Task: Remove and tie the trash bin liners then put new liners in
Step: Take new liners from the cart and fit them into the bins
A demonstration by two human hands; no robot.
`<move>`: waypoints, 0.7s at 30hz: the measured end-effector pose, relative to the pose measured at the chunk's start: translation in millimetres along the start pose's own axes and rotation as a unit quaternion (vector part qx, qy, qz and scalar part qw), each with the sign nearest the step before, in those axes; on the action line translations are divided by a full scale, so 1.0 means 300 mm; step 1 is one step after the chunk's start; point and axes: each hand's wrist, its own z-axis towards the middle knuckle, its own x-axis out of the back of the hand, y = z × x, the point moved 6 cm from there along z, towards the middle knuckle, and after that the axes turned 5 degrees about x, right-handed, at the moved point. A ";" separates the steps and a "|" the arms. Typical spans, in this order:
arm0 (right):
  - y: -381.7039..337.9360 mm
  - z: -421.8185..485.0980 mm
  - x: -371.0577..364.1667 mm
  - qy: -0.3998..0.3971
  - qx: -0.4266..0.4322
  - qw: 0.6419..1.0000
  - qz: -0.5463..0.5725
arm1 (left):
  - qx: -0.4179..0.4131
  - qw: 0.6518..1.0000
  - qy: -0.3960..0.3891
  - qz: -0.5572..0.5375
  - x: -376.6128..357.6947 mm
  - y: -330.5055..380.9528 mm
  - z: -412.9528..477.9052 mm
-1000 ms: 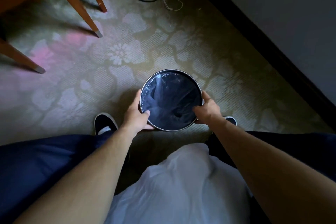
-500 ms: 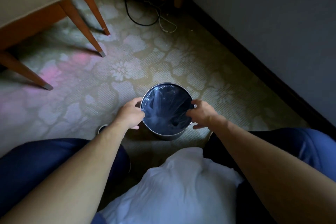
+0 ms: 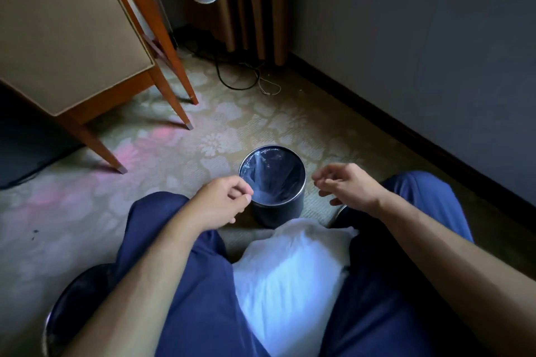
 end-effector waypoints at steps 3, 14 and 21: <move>-0.048 -0.031 -0.016 0.011 0.022 1.000 0.000 | -0.005 0.999 0.005 0.050 -0.011 0.012 -0.023; -0.074 0.353 -0.066 0.004 -0.020 0.999 -0.049 | 0.004 0.998 0.053 0.025 0.015 0.080 0.347; -0.145 0.618 -0.049 -0.092 -0.061 0.986 -0.126 | 0.050 0.998 -0.022 0.010 0.025 0.135 0.618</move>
